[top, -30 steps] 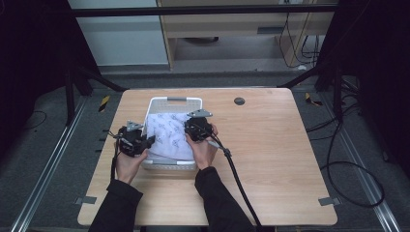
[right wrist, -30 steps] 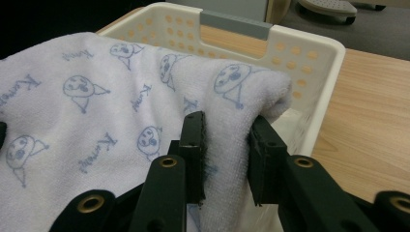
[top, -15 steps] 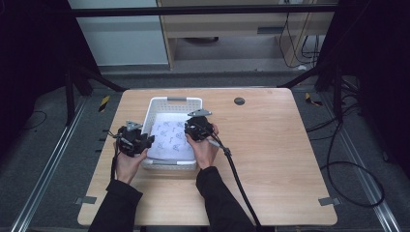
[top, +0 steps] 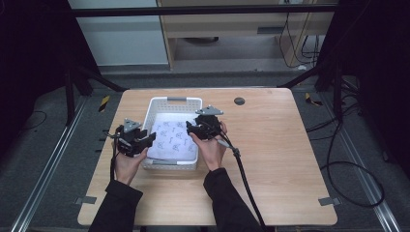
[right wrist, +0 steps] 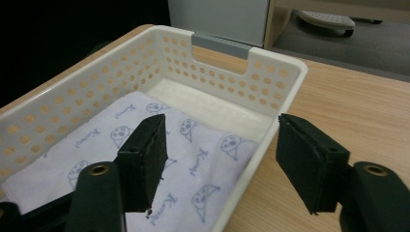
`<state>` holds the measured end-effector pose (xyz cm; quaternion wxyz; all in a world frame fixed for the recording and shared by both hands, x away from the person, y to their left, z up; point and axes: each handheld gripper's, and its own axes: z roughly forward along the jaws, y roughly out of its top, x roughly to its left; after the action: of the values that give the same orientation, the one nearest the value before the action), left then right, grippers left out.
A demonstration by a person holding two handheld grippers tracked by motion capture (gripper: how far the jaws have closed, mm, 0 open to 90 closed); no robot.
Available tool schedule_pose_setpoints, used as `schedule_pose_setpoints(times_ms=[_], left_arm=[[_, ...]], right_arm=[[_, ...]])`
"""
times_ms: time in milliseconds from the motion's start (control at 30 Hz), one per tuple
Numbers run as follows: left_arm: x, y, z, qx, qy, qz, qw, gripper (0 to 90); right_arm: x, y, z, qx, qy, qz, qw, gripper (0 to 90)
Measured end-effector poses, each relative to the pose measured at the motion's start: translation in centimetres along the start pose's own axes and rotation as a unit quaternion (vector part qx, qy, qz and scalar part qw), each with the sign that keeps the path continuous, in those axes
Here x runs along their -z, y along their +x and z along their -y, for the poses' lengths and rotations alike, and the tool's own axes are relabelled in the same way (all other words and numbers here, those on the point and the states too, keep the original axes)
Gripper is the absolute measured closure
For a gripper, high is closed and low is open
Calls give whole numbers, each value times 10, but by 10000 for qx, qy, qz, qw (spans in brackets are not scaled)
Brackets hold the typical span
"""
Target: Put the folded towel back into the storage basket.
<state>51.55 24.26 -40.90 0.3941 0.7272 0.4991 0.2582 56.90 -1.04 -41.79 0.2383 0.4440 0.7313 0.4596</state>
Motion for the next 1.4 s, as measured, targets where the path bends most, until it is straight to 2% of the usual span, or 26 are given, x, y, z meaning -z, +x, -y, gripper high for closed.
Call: schedule_pose_setpoints(times_ms=[200, 367, 500, 600, 700, 900, 1067, 1200, 1267, 1400], left_arm=[[5, -6, -1, -64, -148, 18, 9999, 508], [9, -14, 0, -120, -259, 66, 9996, 449], [13, -19, 7, -283, -206, 67, 9994, 415], [17, -22, 11, -230, -275, 46, 9993, 385], [22, -27, 15, -301, -364, 6, 9989, 353], [33, -40, 23, -373, -499, 111, 9980, 309], [38, -53, 33, -530, -468, 277, 9971, 293], [43, -63, 40, -658, -470, 323, 9962, 289], [46, -70, 45, -794, -470, 325, 9952, 286], [47, -78, 54, -861, -395, 380, 9948, 285]], right_arm=[[21, -13, 8, -17, -116, 39, 9999, 299], [39, -22, 19, -136, -172, -8, 9998, 273], [53, -28, 28, -195, -252, -45, 9995, 244], [62, -32, 34, -176, -261, -90, 9995, 231], [73, -35, 40, -154, -334, -150, 9992, 221], [90, -45, 59, -252, -386, -281, 9985, 185], [102, -55, 81, -322, -397, -233, 9984, 178], [111, -69, 99, -425, -388, -148, 9982, 172], [115, -77, 106, -502, -387, -89, 9979, 169], [126, -93, 120, -619, -431, 40, 9971, 163]])
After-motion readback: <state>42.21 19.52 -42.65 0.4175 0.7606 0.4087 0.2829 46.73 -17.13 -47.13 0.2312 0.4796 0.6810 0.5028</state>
